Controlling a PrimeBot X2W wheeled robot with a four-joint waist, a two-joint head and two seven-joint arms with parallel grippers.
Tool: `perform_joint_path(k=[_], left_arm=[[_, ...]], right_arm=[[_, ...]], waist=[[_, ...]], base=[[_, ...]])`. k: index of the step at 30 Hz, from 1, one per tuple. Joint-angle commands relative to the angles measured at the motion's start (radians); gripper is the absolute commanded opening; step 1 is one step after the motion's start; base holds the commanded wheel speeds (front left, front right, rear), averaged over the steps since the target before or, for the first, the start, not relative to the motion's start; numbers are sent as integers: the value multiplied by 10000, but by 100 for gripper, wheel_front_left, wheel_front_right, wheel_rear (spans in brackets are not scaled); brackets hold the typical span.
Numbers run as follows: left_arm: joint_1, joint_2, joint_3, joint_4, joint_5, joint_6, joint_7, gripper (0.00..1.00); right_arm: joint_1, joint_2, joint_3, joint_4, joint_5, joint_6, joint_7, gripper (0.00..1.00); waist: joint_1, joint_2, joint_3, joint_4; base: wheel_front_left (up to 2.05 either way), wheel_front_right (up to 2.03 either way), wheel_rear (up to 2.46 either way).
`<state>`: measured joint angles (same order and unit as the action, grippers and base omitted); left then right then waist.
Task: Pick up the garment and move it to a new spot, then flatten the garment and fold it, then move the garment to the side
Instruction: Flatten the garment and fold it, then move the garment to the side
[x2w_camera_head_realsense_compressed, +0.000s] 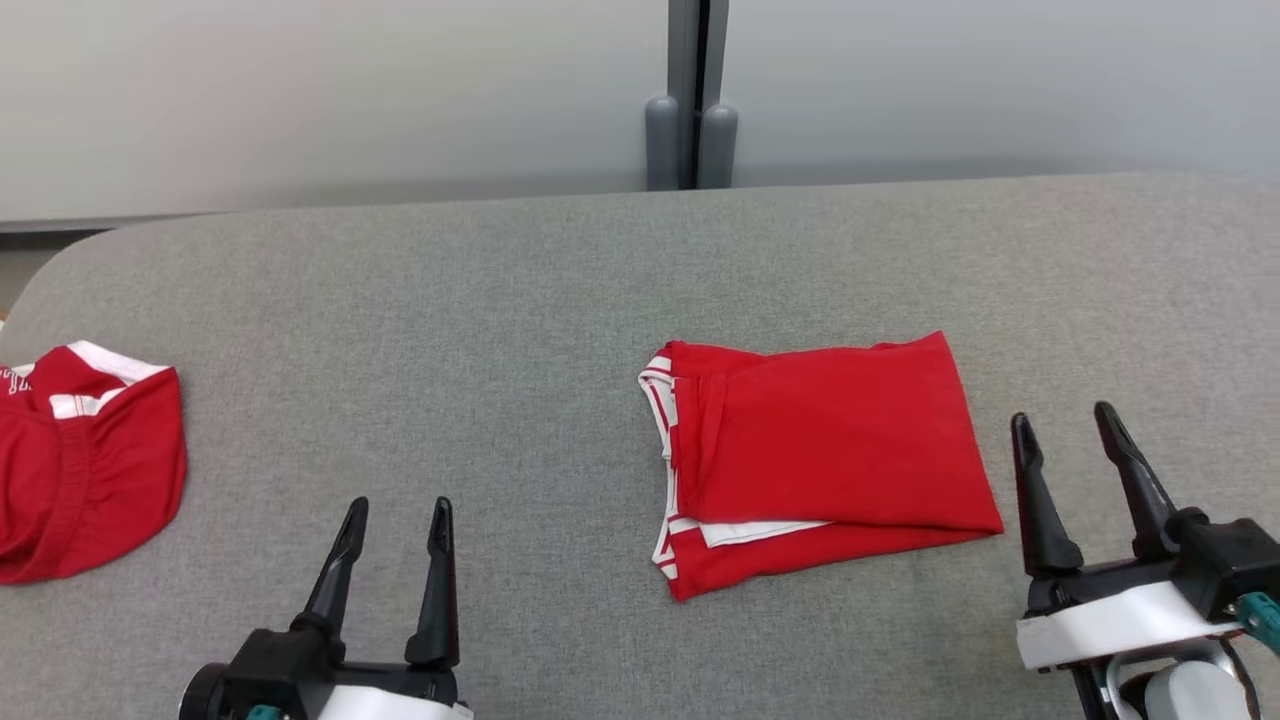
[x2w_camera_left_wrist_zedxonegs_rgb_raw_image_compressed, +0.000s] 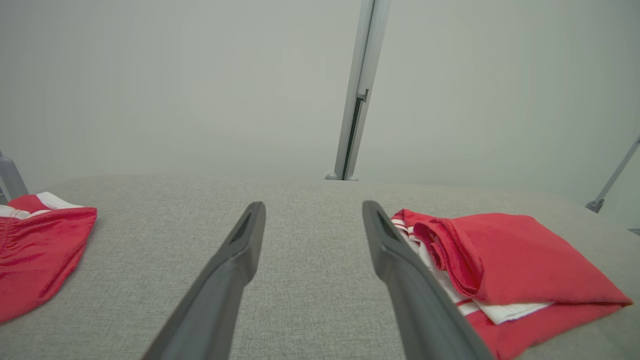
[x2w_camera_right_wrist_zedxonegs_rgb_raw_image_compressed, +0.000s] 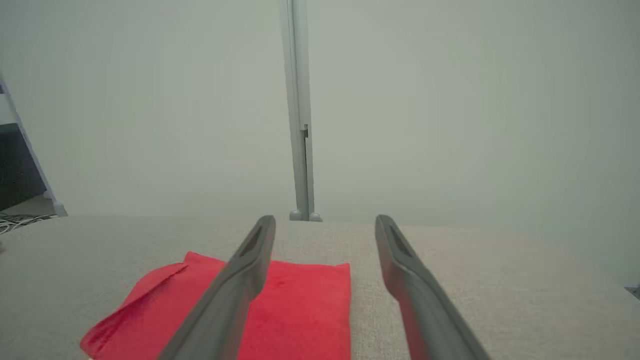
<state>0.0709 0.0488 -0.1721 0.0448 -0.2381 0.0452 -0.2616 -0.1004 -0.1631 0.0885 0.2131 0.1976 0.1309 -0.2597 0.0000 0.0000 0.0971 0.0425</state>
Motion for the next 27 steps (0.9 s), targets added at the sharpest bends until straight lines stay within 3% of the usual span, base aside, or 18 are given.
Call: perform_joint_path(k=[1,11,19,27], left_arm=[[134,39,138,-134,34,88,-46,100],[1143,36,457,-538,647,214,-43,100],[1286,34,421,-556,900,484,-45,100],[1203,34,335,-454,996,458,-45,100]], right_arm=[[108,49,59,-174,-119,-4,-65,100],[1207,365,183,-449,-296,-4,-69,100],[1382,464,198,-397,-269,-4,-68,100],[1276,319,333,-275,-293,-4,-69,100]], waist=[[0,0,-323,-204],[0,0,-1026,-120],[0,0,-1124,-5],[0,0,-1057,23]], base=[[0,0,0],[0,0,0],[0,0,0],[0,0,0]])
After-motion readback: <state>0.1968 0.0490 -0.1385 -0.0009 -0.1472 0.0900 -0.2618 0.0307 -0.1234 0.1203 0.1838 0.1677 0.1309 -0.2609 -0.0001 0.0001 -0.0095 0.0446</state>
